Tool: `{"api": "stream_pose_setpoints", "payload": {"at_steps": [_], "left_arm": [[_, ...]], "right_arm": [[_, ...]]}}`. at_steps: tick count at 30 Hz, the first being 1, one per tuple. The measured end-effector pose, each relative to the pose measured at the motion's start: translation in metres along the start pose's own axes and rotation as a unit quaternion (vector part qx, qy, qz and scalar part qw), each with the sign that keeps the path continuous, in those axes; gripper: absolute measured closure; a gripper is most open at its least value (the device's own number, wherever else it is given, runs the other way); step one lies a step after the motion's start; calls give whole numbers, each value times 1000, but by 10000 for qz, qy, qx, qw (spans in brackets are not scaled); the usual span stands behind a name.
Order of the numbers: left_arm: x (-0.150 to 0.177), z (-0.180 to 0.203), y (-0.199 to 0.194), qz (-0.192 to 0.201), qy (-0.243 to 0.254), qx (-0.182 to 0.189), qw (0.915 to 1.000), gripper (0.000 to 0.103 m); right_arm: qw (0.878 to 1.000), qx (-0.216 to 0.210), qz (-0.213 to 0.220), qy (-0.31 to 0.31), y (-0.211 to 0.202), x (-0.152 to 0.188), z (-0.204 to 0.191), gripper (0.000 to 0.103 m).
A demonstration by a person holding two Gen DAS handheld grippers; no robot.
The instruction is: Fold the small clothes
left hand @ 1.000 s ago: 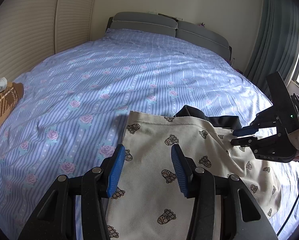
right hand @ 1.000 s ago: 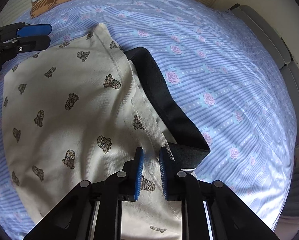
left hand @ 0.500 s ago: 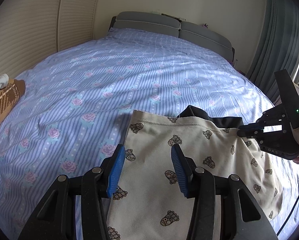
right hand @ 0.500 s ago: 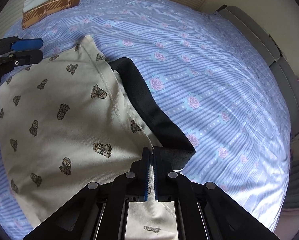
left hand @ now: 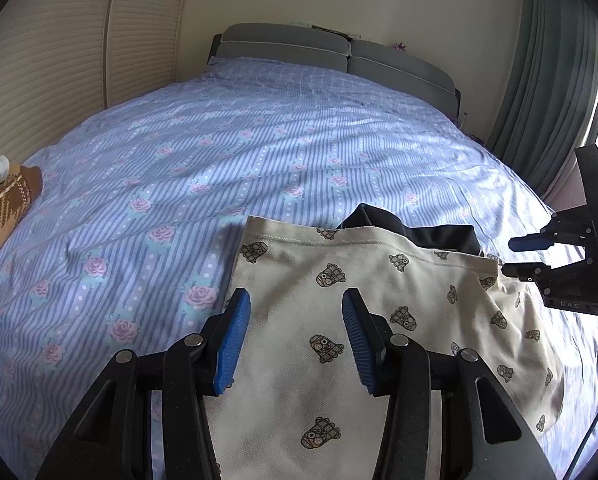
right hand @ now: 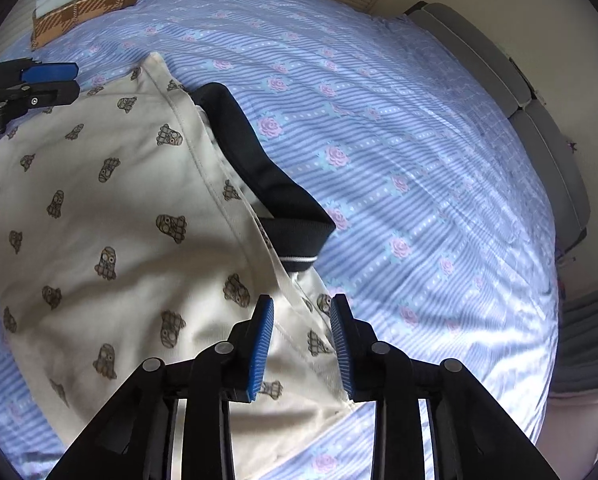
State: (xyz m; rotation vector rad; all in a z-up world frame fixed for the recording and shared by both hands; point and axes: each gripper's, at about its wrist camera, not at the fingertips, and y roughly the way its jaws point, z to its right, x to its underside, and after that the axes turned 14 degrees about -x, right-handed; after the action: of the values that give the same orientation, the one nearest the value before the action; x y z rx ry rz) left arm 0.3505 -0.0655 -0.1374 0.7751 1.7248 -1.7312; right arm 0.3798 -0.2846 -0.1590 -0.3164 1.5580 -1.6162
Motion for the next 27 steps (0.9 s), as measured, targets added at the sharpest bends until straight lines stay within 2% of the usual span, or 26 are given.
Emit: {"api": "stream_pose_setpoints", "payload": {"at_steps": [11, 14, 18, 23, 27], "left_arm": [[6, 12, 2, -16, 141, -7, 9999, 56], [7, 13, 5, -56, 148, -22, 9999, 56], [8, 15, 6, -67, 172, -17, 9998, 56], [8, 15, 6, -61, 166, -25, 9998, 56], [8, 12, 7, -67, 123, -35, 9999, 56]], "right_arm": [[9992, 180, -354, 53, 25, 11, 2, 74], [9980, 336, -529, 94, 34, 14, 3, 74], [9960, 583, -529, 416, 36, 20, 14, 74], [9891, 948, -345, 1070, 28, 32, 28, 74], [9764, 1087, 148, 1862, 9, 44, 31, 74]]}}
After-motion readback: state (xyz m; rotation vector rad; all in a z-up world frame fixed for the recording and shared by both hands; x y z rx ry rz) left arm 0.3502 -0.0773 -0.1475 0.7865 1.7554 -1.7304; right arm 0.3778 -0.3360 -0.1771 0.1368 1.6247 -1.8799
